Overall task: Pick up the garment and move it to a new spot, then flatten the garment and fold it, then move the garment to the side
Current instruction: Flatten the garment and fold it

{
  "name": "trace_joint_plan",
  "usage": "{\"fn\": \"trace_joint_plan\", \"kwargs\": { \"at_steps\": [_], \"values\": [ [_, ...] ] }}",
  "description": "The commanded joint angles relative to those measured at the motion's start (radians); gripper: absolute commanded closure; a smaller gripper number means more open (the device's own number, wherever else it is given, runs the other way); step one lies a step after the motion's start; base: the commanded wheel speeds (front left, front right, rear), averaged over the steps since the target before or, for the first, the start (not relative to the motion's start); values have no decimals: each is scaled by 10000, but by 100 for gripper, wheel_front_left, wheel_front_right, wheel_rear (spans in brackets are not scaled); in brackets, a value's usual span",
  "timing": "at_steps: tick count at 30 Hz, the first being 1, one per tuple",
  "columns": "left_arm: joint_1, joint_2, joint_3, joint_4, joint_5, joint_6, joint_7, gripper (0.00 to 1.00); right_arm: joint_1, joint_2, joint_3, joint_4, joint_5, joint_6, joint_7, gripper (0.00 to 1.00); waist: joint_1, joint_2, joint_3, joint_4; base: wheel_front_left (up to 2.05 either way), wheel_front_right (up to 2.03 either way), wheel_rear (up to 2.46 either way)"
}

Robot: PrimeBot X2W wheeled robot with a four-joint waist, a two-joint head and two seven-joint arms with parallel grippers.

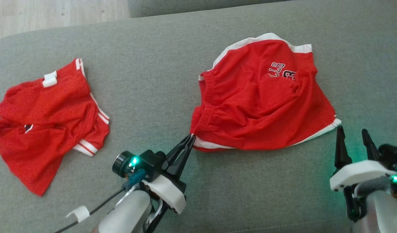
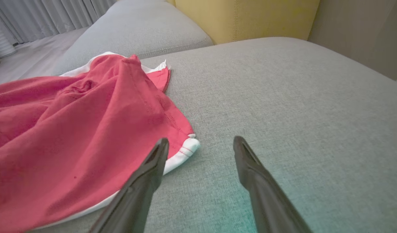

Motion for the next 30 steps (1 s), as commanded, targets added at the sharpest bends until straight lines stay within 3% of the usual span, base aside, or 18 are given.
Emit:
{"fn": "trace_joint_plan", "kwargs": {
  "at_steps": [1, 8, 16, 17, 18, 19, 23, 30],
  "values": [
    [-270, 97, 385, -362, -53, 46, -161, 100, -424, -64, 105, -77, -17, -7, 162, 0, 0, 0, 3, 53, 0, 0, 0],
    [-230, 36, 353, -610, 34, 54, -241, 100, -1216, -64, -274, 1069, -431, -7, 968, 0, 0, 0, 99, 219, 0, 0, 0],
    [-254, 15, 300, -772, 111, 6, -278, 100, -1924, -64, -268, 2156, -1139, -7, 1077, 0, 0, 0, 298, 368, 0, 0, 0],
    [-254, 16, 292, -766, 112, -3, -279, 100, -1966, -64, -221, 2249, -1210, -7, 1072, 13, 0, 0, 305, 380, 0, 0, 0],
    [-253, 18, 282, -753, 112, -11, -281, 100, -2001, -64, -176, 2332, -1262, -7, 1045, 51, 0, 0, 304, 390, 0, 0, 0],
    [-251, 20, 273, -738, 109, -20, -282, 100, -2028, -64, -143, 2402, -1326, -7, 1006, 100, 0, 0, 297, 397, 0, 0, 0],
    [-203, 39, 283, -622, 59, -36, -287, 100, -2057, -64, -57, 2507, -1297, -7, 660, 100, 0, 0, 120, 382, 0, 0, 0],
    [-89, 113, 602, -666, -158, 41, -295, 100, -1821, -64, 349, 1732, -226, -7, 244, 100, 0, 0, -453, 117, 0, 0, 0]
  ]
}}
